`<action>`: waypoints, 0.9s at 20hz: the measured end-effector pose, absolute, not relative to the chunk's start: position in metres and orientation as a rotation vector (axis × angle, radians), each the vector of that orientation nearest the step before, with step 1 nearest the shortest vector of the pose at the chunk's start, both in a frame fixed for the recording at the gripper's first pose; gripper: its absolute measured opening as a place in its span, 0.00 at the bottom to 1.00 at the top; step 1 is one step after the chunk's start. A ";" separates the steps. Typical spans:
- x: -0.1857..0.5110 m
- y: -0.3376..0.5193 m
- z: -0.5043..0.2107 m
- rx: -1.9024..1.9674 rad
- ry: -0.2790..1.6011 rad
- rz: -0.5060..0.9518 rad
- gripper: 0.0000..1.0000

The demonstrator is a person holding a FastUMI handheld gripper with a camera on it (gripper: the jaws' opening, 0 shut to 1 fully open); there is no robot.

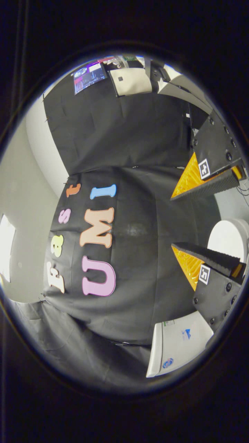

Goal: Open the toilet lid.

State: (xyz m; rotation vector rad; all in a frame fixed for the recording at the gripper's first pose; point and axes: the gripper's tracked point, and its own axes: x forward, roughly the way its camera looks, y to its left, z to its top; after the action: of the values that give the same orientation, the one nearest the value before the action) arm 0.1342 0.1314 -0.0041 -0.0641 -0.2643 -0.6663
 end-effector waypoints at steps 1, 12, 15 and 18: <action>0.134 0.131 -0.004 -0.063 -0.264 -0.667 0.74; 0.133 0.131 -0.032 0.150 -0.332 -0.697 0.74; 0.138 0.137 -0.044 0.225 -0.370 -0.700 0.74; 0.144 0.146 -0.059 0.297 -0.391 -0.694 0.74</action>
State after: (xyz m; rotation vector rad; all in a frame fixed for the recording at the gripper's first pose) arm 0.1443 0.1464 -0.0591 0.2972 -0.3905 -0.6945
